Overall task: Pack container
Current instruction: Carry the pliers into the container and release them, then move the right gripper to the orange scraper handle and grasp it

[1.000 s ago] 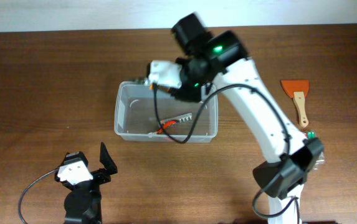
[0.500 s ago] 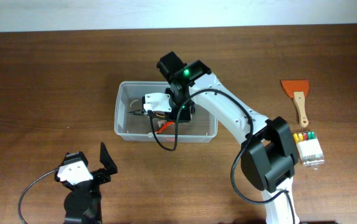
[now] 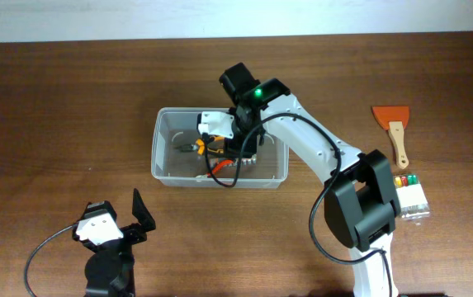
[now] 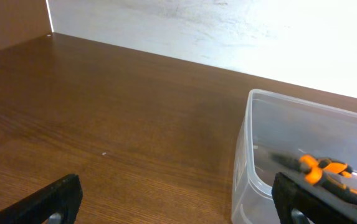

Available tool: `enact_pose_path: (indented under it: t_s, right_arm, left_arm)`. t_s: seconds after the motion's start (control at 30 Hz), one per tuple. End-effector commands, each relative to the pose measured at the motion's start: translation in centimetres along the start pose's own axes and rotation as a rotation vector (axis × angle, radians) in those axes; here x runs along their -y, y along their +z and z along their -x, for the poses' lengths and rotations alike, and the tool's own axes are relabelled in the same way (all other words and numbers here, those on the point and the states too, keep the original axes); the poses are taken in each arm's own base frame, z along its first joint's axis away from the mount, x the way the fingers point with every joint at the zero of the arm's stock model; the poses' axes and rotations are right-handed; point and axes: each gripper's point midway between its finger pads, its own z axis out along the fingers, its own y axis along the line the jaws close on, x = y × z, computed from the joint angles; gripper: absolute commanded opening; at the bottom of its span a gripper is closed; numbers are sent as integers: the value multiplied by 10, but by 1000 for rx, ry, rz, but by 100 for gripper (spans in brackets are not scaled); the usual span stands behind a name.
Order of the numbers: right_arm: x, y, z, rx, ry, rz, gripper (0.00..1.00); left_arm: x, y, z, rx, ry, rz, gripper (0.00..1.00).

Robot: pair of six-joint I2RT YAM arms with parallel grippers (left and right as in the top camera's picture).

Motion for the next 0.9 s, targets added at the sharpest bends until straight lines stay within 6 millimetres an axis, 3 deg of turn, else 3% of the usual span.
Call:
enact_pose_path:
  t_s: [0.0, 0.1, 0.17, 0.23, 0.27, 0.3, 0.4, 0.53, 0.67, 0.7, 0.87]
  right_arm:
    - [4, -8, -2, 9, 53, -13, 61]
    - [17, -28, 3, 9, 128, -81, 62]
    - [33, -57, 4, -1, 197, -173, 63]
    - [56, -98, -6, -32, 300, -316, 66]
    - [67, -122, -16, -54, 377, -399, 74]
    - [78, -145, -27, -73, 463, -477, 88]
    - [92, -214, -70, -116, 701, -650, 90]
    - [91, -279, -130, -120, 937, -725, 90]
    - [84, -311, -202, -184, 1113, -750, 90]
    - [79, -317, -234, -217, 1185, -748, 90]
    - [70, -313, -304, -264, 1353, -696, 87]
  left_arm:
    - [0, 0, -1, 0, 10, 1, 99]
    - [0, 0, -1, 0, 10, 1, 99]
    - [0, 0, -1, 0, 10, 1, 99]
    - [0, 0, -1, 0, 10, 1, 99]
    - [0, 0, -1, 0, 10, 1, 99]
    - [0, 0, -1, 0, 10, 1, 99]
    - [0, 0, -1, 0, 10, 1, 99]
    - [0, 0, -1, 0, 10, 1, 99]
    - [0, 0, -1, 0, 10, 1, 99]
    - [0, 0, -1, 0, 10, 1, 99]
    - [0, 0, -1, 0, 10, 1, 99]
